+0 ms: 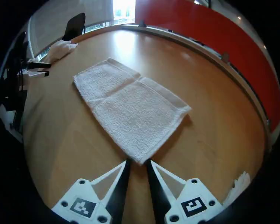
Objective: Fold towel
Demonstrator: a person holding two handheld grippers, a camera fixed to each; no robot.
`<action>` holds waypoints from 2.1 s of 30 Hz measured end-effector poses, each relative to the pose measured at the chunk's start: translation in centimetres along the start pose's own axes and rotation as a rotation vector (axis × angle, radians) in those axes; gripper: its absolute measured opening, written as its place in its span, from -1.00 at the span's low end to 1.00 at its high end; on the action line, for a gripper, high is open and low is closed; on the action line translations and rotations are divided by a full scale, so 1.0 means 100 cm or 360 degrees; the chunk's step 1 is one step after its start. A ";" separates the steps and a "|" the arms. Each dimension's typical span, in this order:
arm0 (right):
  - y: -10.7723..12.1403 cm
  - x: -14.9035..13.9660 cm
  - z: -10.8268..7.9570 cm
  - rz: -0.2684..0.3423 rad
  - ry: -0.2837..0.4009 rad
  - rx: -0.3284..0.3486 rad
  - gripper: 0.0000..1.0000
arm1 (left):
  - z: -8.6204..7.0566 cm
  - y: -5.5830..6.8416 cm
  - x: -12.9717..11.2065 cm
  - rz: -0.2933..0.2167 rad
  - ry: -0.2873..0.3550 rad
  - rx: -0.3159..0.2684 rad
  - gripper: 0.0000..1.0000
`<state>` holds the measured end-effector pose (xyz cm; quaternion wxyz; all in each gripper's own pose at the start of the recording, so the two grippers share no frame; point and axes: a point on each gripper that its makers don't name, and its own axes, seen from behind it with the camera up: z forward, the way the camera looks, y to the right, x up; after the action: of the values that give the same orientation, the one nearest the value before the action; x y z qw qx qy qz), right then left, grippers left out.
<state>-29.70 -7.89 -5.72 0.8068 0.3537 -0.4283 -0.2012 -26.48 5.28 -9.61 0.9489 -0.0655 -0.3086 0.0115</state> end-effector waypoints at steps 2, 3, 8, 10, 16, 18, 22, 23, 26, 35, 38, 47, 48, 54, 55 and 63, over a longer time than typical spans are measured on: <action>0.000 0.000 -0.001 0.0005 0.0001 0.0004 -0.42 | -0.001 -0.003 0.000 0.0003 0.0002 0.0011 0.94; 0.000 0.000 -0.001 0.0007 0.0002 0.0006 -0.47 | -0.002 -0.004 -0.001 0.0005 0.0003 0.0016 0.94; 0.000 0.000 -0.004 0.0010 0.0006 0.0004 -0.67 | -0.005 -0.007 0.000 0.0019 0.0011 0.0028 0.94; 0.000 0.000 -0.004 0.0011 0.0007 0.0010 -0.72 | -0.006 -0.008 0.000 0.0020 0.0013 0.0030 0.94; -0.003 0.003 -0.003 0.0029 0.0022 0.0014 -0.92 | -0.009 -0.009 -0.002 0.0016 0.0010 0.0037 0.94; -0.003 0.004 -0.004 0.0035 0.0026 0.0007 -0.93 | -0.010 -0.010 -0.003 0.0012 0.0009 0.0040 0.94; -0.003 0.006 -0.007 0.0033 0.0039 -0.0006 -0.93 | -0.011 -0.010 -0.002 0.0011 0.0013 0.0044 0.94; -0.003 0.008 -0.008 0.0033 0.0045 -0.0012 -0.93 | -0.012 -0.010 -0.002 0.0012 0.0014 0.0044 0.94; -0.002 0.011 -0.011 0.0040 0.0063 -0.0028 -0.93 | -0.013 -0.010 -0.002 0.0018 0.0017 0.0043 0.94; 0.004 0.020 -0.025 0.0044 0.0108 -0.0075 -0.94 | -0.018 -0.012 0.001 0.0023 0.0031 0.0050 0.94; 0.006 0.023 -0.030 0.0042 0.0122 -0.0090 -0.94 | -0.019 -0.012 0.002 0.0029 0.0033 0.0050 0.94; 0.011 0.032 -0.045 0.0013 0.0157 -0.0124 -0.94 | -0.025 -0.005 0.004 0.0016 0.0039 0.0014 0.94; 0.012 0.033 -0.047 0.0008 0.0160 -0.0128 -0.94 | -0.025 -0.004 0.004 0.0015 0.0042 0.0012 0.94; 0.015 0.039 -0.053 -0.0004 0.0177 -0.0145 -0.94 | -0.026 -0.005 0.006 0.0035 0.0048 0.0016 0.94; 0.015 0.040 -0.053 -0.0006 0.0180 -0.0146 -0.94 | -0.027 -0.005 0.006 0.0036 0.0049 0.0018 0.94; 0.012 0.062 -0.057 -0.0043 0.0228 -0.0147 -0.94 | -0.029 -0.007 0.007 0.0043 0.0050 0.0022 0.94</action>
<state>-21.55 -8.69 -3.61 0.8480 0.3355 -0.3550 -0.2058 -24.21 4.33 -11.43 0.9538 -0.0634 -0.2926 0.0255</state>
